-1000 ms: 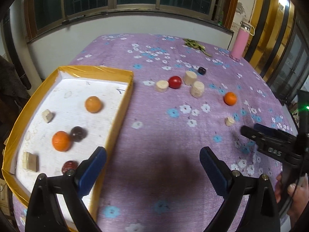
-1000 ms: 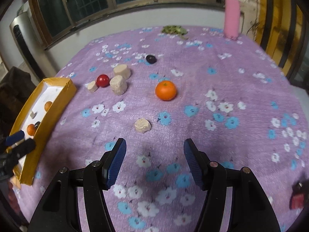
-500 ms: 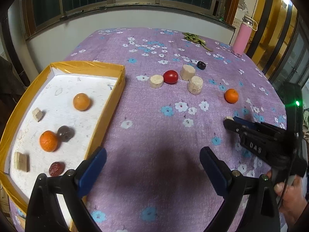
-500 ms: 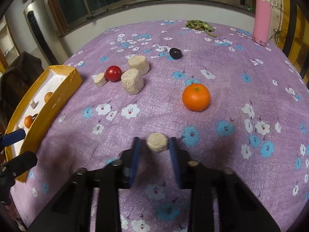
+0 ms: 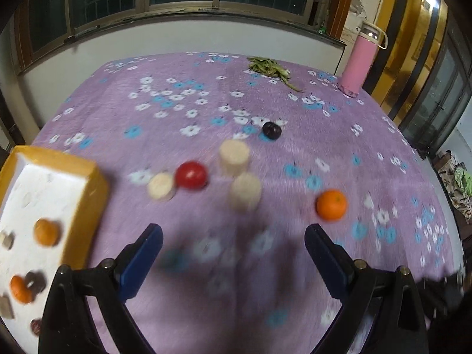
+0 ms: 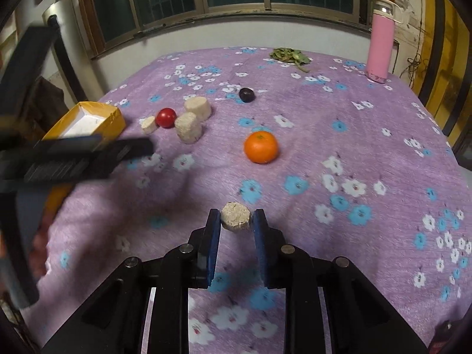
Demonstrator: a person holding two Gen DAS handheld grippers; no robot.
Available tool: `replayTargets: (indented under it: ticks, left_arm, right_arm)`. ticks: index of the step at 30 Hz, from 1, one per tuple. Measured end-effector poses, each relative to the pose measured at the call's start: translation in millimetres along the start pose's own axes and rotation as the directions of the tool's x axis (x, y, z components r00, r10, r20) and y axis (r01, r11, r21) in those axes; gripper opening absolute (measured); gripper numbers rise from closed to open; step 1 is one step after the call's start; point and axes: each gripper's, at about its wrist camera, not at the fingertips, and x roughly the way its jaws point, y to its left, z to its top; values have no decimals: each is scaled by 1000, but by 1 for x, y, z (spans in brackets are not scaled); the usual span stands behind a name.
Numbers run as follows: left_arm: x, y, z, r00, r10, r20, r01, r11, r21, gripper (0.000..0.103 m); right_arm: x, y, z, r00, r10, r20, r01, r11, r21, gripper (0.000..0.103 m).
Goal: Organize fruits
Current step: 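Grasp a cream cylinder with the right gripper while the left grasps a round sponge-like cake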
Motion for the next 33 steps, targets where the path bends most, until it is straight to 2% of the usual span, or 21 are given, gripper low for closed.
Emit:
replayTargets:
  ticks: [2, 5, 7, 9, 10, 11, 20, 26, 33]
  left_arm:
    - [12, -5, 7, 1000, -5, -5, 5, 1000, -8, 94]
    - [28, -11, 14, 1000, -6, -22, 6, 1000, -4, 83]
    - [38, -13, 15, 999, -7, -41, 7, 1000, 3, 68]
    - [47, -14, 13, 998, -9, -64, 10, 1000, 17, 44]
    - [47, -15, 12, 999, 6, -49, -4, 1000, 29, 42]
    - [46, -16, 12, 999, 4, -37, -2, 999, 41, 35]
    - [17, 1, -6, 995, -78, -58, 81, 996, 35, 33]
    - [-22, 10, -41, 993, -106, -51, 110, 991, 78, 34]
    - [-53, 23, -71, 991, -130, -42, 132, 990, 56, 34]
  right_arm:
    - [1, -6, -2, 1000, 8, -6, -8, 1000, 23, 22]
    - [3, -11, -4, 1000, 18, -13, -18, 999, 43, 22]
    - [3, -13, -6, 1000, 23, -16, -22, 998, 52, 22]
    - [3, -16, -7, 1000, 22, -11, -21, 998, 60, 22]
    - [3, -17, -7, 1000, 21, -9, -20, 998, 66, 22]
    - [3, -18, -8, 1000, 21, -8, -20, 997, 71, 23]
    - [-2, -20, -10, 1000, 9, 3, -9, 995, 97, 22]
    - [-13, -20, -15, 1000, -19, 9, 18, 993, 121, 22]
    - [-27, -5, -34, 997, -75, -6, 76, 995, 65, 22]
